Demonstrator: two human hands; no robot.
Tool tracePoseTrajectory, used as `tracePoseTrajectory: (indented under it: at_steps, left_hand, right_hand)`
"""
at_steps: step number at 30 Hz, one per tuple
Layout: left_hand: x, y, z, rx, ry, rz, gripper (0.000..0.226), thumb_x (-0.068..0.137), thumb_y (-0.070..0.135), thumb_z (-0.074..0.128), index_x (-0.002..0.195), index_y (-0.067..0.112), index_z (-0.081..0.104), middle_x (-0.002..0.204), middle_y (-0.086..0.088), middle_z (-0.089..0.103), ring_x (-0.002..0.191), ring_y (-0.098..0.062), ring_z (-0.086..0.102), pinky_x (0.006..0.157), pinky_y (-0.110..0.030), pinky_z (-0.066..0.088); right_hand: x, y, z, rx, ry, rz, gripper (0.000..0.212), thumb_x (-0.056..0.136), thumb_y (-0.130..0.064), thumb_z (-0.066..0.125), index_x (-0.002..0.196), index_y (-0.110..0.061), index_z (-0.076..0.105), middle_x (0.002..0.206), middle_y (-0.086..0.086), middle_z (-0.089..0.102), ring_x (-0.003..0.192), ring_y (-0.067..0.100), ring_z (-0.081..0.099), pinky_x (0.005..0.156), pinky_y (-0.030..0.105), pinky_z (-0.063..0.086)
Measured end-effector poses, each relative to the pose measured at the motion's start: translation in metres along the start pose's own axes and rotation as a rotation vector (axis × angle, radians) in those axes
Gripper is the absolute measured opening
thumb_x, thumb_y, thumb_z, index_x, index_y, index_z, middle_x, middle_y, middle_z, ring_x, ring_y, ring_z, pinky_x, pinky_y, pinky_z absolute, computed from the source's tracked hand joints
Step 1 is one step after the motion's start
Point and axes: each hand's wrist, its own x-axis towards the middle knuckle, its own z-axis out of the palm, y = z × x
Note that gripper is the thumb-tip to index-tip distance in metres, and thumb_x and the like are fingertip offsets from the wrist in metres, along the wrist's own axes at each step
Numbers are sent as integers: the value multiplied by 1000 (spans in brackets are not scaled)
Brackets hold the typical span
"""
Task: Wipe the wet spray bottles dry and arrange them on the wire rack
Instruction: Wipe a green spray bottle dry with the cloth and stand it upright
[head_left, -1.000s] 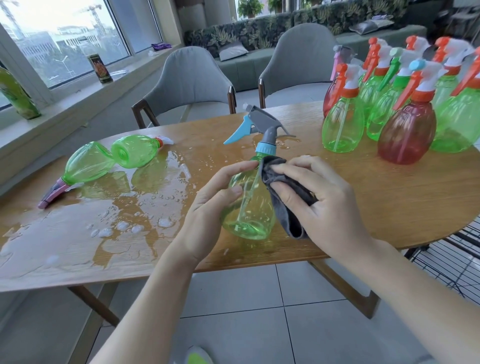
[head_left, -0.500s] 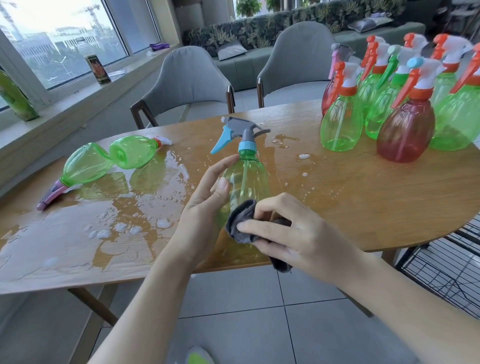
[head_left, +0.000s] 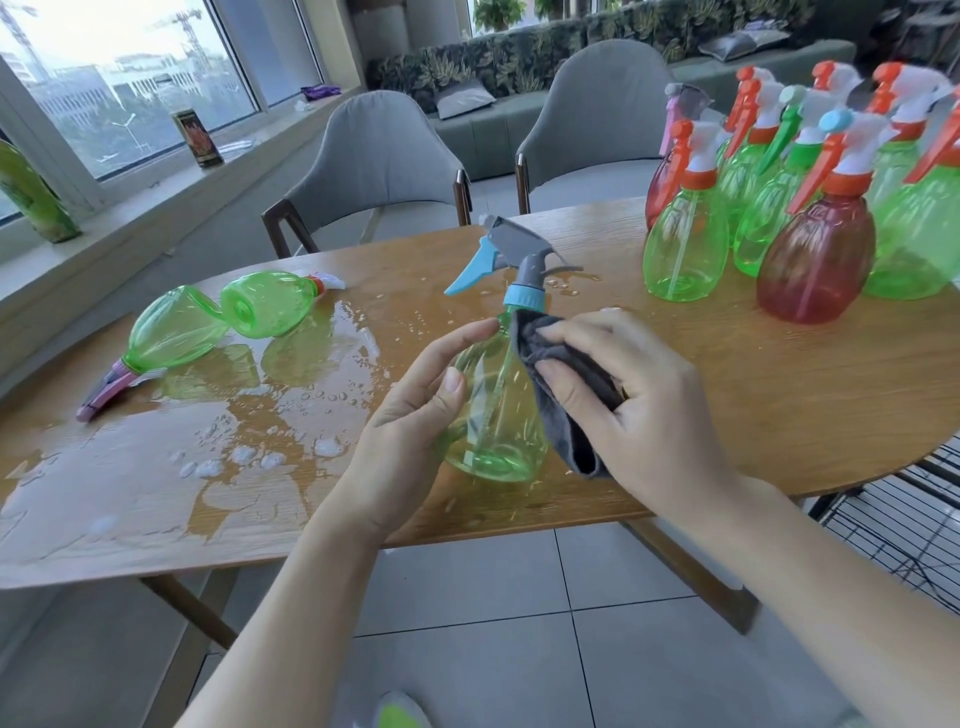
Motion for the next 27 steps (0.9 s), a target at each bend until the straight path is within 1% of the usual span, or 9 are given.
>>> tracePoseTrajectory:
  at_steps: [2, 5, 12, 15, 17, 18, 22, 25, 27]
  left_hand:
    - [0, -5, 0, -8, 15, 6, 38, 108, 39, 52, 144, 36, 62, 154, -9, 58, 145, -39, 52, 121, -73, 32]
    - [0, -2, 4, 82, 72, 17, 47, 102, 41, 65, 148, 36, 56, 153, -11, 58, 144, -38, 52, 121, -68, 36]
    - [2, -5, 9, 82, 56, 9, 55, 97, 45, 74, 148, 38, 56, 160, -8, 52, 152, -37, 42, 123, -70, 30]
    - [3, -4, 11, 40, 74, -4, 48, 102, 36, 68, 148, 35, 55, 146, -12, 63, 132, -32, 61, 110, -55, 47]
    - [4, -2, 11, 39, 109, -14, 46, 101, 40, 64, 146, 39, 56, 132, -11, 69, 113, -29, 68, 97, -47, 50]
    - [5, -2, 11, 54, 126, -19, 45, 101, 42, 62, 145, 41, 57, 129, -10, 70, 111, -28, 69, 96, -48, 50]
    - [4, -2, 8, 140, 99, -27, 43, 104, 43, 59, 147, 44, 55, 146, -10, 63, 136, -43, 58, 119, -68, 38]
    - [3, 0, 5, 99, 55, -42, 43, 104, 33, 58, 147, 39, 56, 141, -12, 65, 123, -36, 65, 106, -52, 51]
    - [1, 4, 3, 79, -1, -47, 46, 104, 26, 58, 149, 33, 54, 142, -14, 65, 121, -32, 66, 99, -46, 53]
  right_hand:
    - [-8, -2, 1, -4, -33, -5, 24, 97, -17, 70, 116, -3, 75, 112, 8, 68, 105, 12, 64, 95, 15, 45]
    - [-14, -5, 7, -54, -30, -53, 24, 96, -15, 71, 116, -3, 75, 111, 9, 68, 104, 12, 64, 96, 12, 44]
    - [1, -3, 2, -2, -28, 14, 23, 96, -14, 72, 117, -5, 75, 110, 8, 67, 102, 5, 59, 93, 9, 40]
    - [-7, -3, 1, 23, -100, -26, 23, 95, -16, 73, 114, -5, 76, 109, 9, 65, 103, 13, 63, 94, 13, 44]
    - [-17, -5, 2, 45, -188, -107, 21, 94, -14, 74, 113, -5, 76, 108, 11, 63, 102, 15, 63, 93, 17, 48]
    - [-21, -5, 2, 45, -237, -160, 19, 95, -12, 74, 112, -4, 76, 107, 11, 62, 100, 16, 63, 92, 20, 50]
    - [-26, -2, 0, -43, -324, -336, 18, 98, -9, 70, 114, -4, 75, 107, 13, 62, 95, 22, 62, 84, 28, 53]
    - [-19, 2, -3, -99, -281, -368, 20, 100, -12, 68, 117, -4, 75, 107, 16, 64, 92, 24, 60, 86, 29, 52]
    - [-11, 2, -3, -96, -213, -337, 22, 100, -12, 68, 118, -1, 75, 108, 17, 65, 93, 22, 61, 91, 28, 52]
